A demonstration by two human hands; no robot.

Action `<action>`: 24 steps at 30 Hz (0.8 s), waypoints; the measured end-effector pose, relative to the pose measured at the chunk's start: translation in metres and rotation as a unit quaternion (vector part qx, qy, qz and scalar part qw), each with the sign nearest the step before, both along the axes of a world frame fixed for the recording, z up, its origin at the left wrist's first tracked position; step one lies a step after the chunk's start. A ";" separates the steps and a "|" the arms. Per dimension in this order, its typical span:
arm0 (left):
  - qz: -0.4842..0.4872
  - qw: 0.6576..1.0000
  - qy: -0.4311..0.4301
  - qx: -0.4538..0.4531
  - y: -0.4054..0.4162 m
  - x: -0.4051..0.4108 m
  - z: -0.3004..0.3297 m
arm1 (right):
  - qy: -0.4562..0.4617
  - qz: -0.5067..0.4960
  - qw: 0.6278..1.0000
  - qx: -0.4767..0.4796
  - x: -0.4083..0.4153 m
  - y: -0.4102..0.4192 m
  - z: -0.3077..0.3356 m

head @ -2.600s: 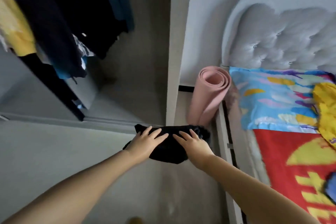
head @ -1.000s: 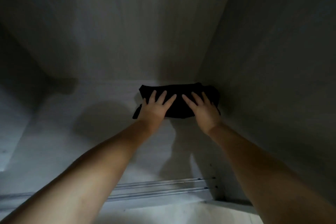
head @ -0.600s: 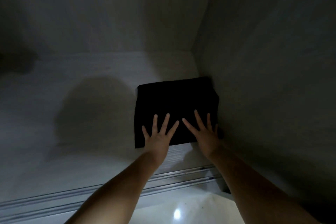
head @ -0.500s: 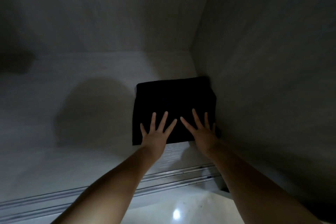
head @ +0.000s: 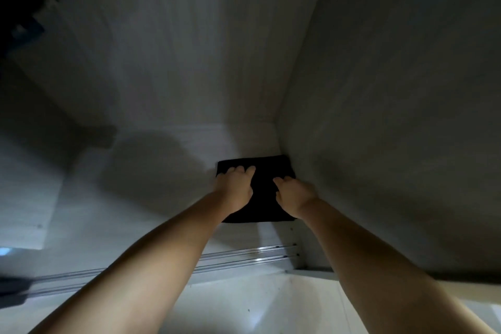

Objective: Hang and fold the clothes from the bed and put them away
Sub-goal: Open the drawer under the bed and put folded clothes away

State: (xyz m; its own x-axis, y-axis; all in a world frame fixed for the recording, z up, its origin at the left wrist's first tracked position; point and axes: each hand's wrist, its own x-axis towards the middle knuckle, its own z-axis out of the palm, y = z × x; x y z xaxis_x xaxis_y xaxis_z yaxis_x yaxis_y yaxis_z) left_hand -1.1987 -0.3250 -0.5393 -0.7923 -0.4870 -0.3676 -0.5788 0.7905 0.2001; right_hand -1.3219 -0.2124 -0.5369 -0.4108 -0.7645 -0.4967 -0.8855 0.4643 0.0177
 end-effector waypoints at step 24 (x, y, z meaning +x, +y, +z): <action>-0.025 0.993 0.053 -0.099 0.046 0.072 0.437 | 0.036 -0.046 0.993 -0.106 0.087 0.056 0.430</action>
